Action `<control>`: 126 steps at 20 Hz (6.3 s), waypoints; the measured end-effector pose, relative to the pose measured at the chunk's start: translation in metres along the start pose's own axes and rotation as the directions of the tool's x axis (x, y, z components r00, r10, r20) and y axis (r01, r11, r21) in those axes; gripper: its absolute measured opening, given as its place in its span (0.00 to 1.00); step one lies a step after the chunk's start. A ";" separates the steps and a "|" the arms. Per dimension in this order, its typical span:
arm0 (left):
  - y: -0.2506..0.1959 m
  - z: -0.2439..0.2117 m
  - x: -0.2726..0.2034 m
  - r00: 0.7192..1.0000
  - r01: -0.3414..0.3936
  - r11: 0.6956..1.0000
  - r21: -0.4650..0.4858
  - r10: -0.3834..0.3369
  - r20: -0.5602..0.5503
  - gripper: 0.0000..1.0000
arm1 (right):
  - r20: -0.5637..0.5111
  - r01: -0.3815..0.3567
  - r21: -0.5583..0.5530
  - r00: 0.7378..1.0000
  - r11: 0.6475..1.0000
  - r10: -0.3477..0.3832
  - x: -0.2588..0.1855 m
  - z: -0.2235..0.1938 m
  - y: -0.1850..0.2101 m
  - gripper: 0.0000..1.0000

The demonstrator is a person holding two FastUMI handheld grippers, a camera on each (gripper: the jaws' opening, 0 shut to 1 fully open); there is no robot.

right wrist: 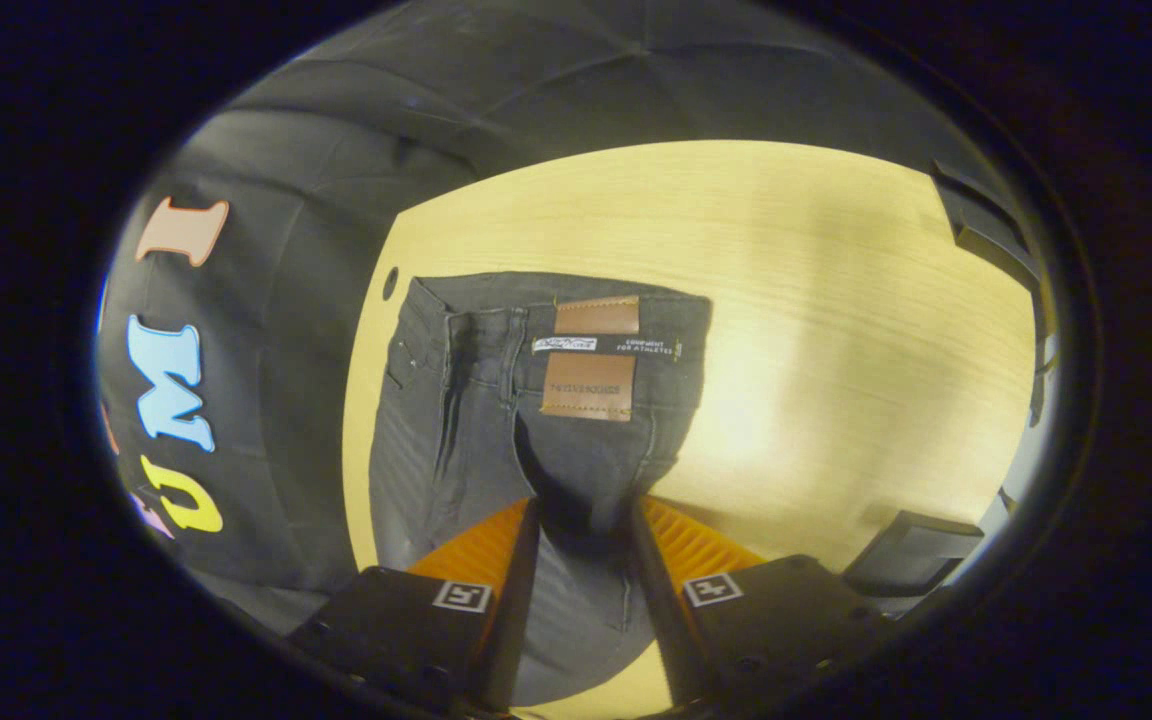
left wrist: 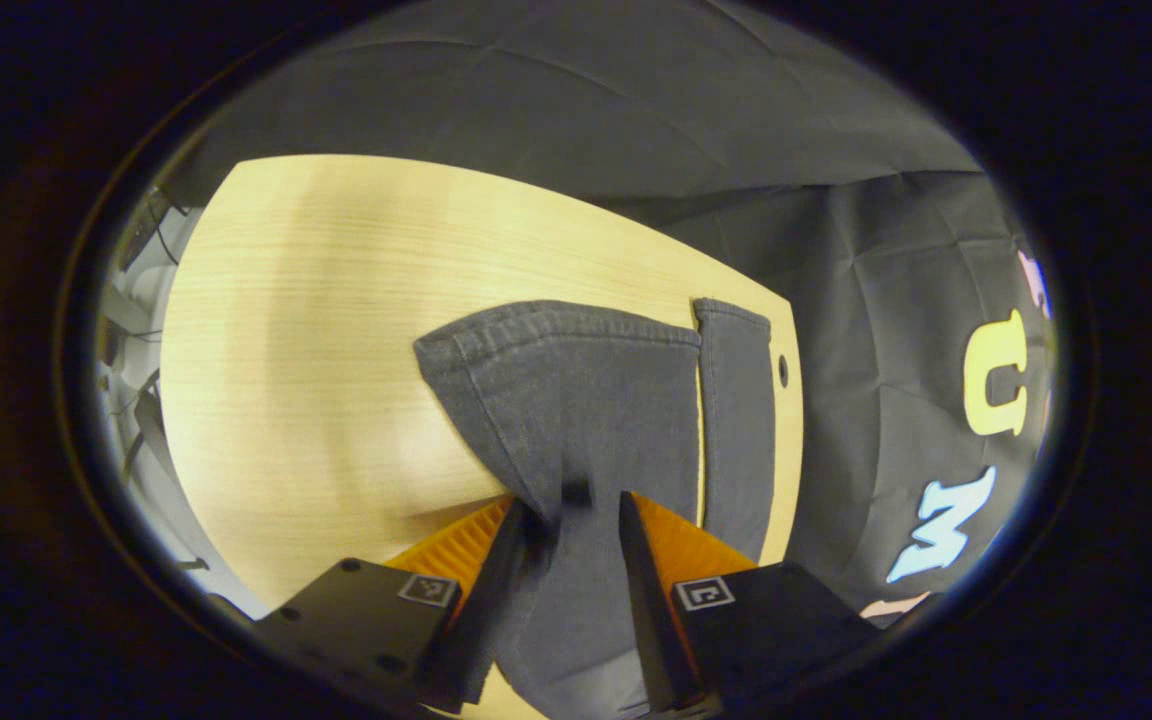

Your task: Grasp the waist and the cuffs of the jeans and fold them to make the two legs overlap; first hold the waist and fold one-third of the jeans toward the cuffs, then hold the cuffs and fold the remaining one-third in the same direction to finish folding.

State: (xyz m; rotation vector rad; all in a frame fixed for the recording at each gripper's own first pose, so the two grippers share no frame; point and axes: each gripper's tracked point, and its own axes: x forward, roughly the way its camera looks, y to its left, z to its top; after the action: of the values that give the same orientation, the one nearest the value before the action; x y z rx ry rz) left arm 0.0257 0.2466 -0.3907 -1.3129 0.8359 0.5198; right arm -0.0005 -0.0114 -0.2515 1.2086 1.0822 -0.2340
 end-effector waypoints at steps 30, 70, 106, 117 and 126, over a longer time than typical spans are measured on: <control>-0.218 -0.023 -0.120 0.987 0.097 0.993 0.072 -0.087 -0.135 0.08 | -0.414 -0.487 -0.022 0.799 0.873 0.436 -0.117 0.070 0.212 0.02; -0.360 -0.002 0.096 0.999 -0.025 0.836 0.547 0.039 -0.014 0.95 | -0.092 -0.313 -0.246 0.950 0.917 0.299 0.097 0.147 0.306 0.84; -0.361 -0.184 -0.130 0.779 -0.074 0.396 0.915 -0.550 0.301 0.99 | 0.070 -0.278 -0.017 0.958 0.960 0.279 0.122 0.158 0.170 0.10; -0.342 -0.207 -0.161 0.728 0.031 0.294 0.955 -0.662 0.180 0.98 | 0.252 -0.235 -0.321 0.912 0.917 0.322 -0.003 0.176 0.144 0.08; -0.314 -0.216 -0.184 0.716 0.099 0.261 0.960 -0.689 0.113 0.98 | 0.276 -0.316 -0.656 0.744 0.685 0.608 -0.109 0.094 0.248 0.07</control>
State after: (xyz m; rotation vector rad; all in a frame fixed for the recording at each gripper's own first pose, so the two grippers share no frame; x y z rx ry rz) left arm 0.0975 -0.0063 -0.0584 -0.1997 0.1345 -0.1072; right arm 0.1591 -0.0330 -0.0146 0.7701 0.3110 0.2035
